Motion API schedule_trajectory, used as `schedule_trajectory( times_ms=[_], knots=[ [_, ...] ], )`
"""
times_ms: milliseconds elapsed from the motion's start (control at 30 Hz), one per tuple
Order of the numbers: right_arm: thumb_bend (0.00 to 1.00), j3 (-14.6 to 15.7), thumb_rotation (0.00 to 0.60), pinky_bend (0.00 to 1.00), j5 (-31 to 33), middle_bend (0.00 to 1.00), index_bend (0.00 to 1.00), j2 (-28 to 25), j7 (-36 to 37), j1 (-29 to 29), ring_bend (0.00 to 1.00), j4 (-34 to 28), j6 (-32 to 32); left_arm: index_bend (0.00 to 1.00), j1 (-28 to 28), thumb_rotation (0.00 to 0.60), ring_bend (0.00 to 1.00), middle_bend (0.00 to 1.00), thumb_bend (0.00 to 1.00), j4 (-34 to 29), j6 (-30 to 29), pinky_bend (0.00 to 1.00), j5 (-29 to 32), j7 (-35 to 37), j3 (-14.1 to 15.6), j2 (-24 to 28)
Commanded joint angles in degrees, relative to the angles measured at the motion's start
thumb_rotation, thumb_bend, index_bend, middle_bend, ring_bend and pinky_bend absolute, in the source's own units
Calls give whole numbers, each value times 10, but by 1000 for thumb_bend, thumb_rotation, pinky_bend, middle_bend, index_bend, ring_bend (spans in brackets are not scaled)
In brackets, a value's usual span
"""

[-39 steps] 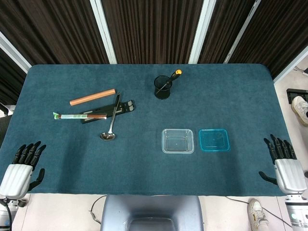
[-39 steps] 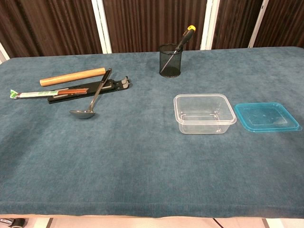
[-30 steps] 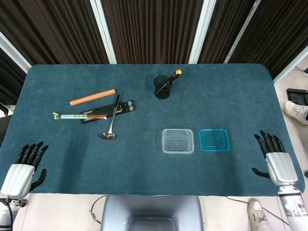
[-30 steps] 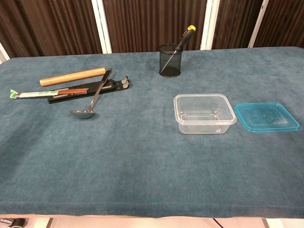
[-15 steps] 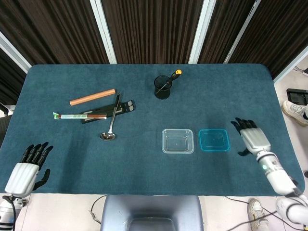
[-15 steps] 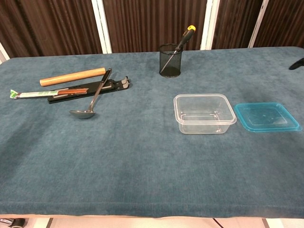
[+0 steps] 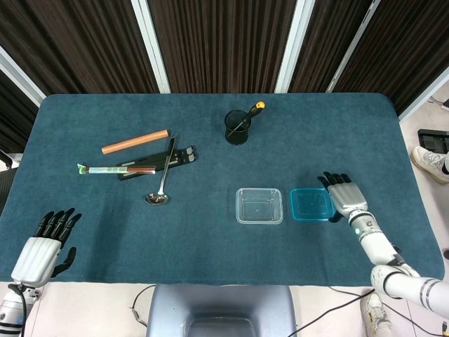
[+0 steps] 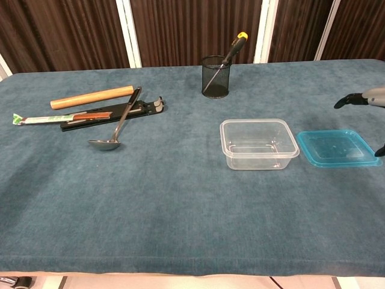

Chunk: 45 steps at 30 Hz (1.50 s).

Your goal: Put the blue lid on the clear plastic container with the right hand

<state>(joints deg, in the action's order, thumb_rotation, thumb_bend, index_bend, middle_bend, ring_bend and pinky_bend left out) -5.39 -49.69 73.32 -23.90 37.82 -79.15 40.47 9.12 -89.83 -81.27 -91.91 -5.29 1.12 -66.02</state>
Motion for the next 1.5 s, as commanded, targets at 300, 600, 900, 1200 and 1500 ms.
schedule_trajectory(
  times_ms=[300, 600, 900, 1200, 1500],
  knots=[
    [159, 6, 600, 0, 16, 87, 183, 38, -3, 18, 0, 35, -5, 0, 0, 600, 1, 2, 496, 0, -2, 41, -1, 1, 1, 1],
    [158, 19, 600, 0, 44, 98, 196, 75, -26, 39, 0, 62, -8, 0, -1, 600, 1, 2, 496, 0, -5, 41, -2, 6, 2, 3],
    [158, 24, 600, 0, 54, 103, 203, 77, -26, 45, 0, 60, -4, 0, -2, 600, 1, 2, 496, 0, -8, 41, -4, 9, 3, 4],
    [159, 29, 600, 0, 55, 103, 203, 69, -20, 47, 0, 52, -2, 0, -1, 600, 1, 2, 496, 0, -7, 41, -5, 7, 4, 4],
    [158, 37, 600, 0, 65, 103, 203, 74, -26, 54, 0, 55, -6, 0, -1, 600, 1, 2, 496, 0, -9, 41, -6, 6, 4, 4]
  ],
)
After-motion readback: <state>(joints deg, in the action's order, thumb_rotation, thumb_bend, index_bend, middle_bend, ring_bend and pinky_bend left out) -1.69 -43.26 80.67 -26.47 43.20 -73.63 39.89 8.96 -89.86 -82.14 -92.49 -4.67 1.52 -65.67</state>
